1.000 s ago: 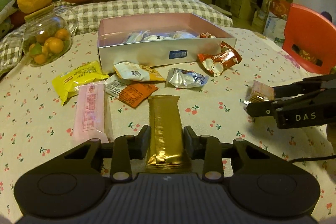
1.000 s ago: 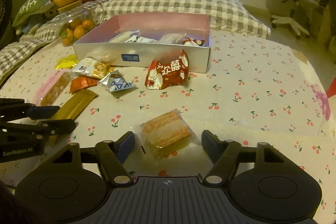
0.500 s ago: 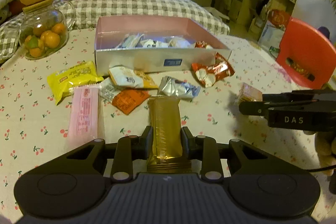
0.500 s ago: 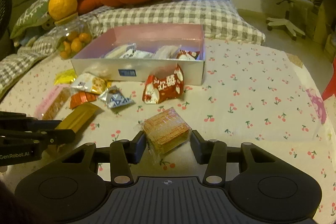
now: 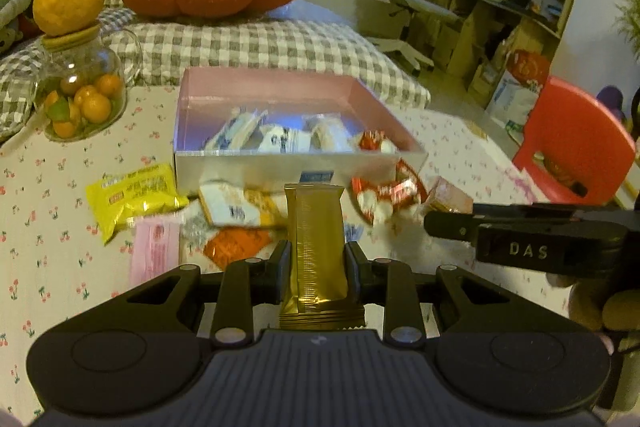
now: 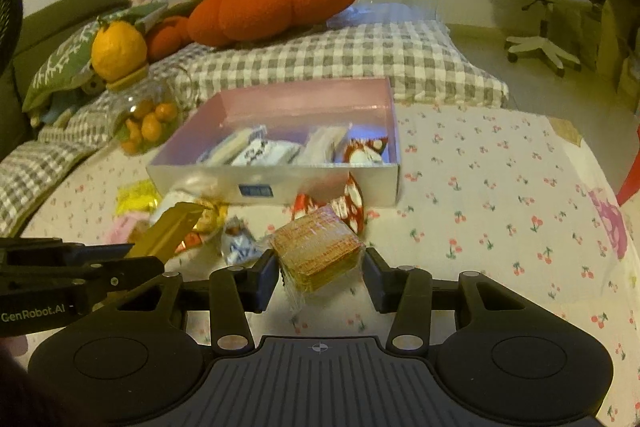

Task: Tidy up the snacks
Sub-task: 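Grasp the square wafer cake with the right tool while the left tool holds the gold bar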

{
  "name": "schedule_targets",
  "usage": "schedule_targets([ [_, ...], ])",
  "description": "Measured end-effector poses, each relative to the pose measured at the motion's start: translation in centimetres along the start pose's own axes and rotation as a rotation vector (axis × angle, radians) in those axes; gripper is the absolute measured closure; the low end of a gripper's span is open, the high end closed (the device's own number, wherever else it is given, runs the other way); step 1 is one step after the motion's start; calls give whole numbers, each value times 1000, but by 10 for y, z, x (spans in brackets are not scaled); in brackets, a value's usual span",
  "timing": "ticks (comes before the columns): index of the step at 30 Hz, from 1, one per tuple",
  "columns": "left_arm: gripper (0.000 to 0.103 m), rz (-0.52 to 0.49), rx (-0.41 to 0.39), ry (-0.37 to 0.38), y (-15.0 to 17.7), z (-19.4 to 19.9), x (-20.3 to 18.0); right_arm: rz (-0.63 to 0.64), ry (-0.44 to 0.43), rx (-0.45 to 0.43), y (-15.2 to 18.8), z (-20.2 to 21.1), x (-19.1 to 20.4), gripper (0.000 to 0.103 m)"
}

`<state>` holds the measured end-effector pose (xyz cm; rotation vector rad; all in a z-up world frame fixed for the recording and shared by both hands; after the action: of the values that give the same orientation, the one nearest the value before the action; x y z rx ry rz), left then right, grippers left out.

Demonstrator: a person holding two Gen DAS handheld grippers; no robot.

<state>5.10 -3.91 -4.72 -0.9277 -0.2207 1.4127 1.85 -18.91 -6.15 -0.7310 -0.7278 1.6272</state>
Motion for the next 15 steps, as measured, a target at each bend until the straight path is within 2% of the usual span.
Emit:
schedule_targets([
  [15, 77, 86, -88, -20, -50, -12, -5, -99, -21, -63, -55, -12, -9, 58],
])
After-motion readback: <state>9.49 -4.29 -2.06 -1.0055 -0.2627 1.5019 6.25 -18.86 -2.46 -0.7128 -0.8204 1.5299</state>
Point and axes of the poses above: each gripper's, at about its wrist camera, not at the fingertips, and z roughly against the way its jaws point, x to its left, y to its underside, the point moved 3 cm from there along -z, roughly the way its jaws point, and after that the axes turned 15 degrees about z, right-handed, at the moved point
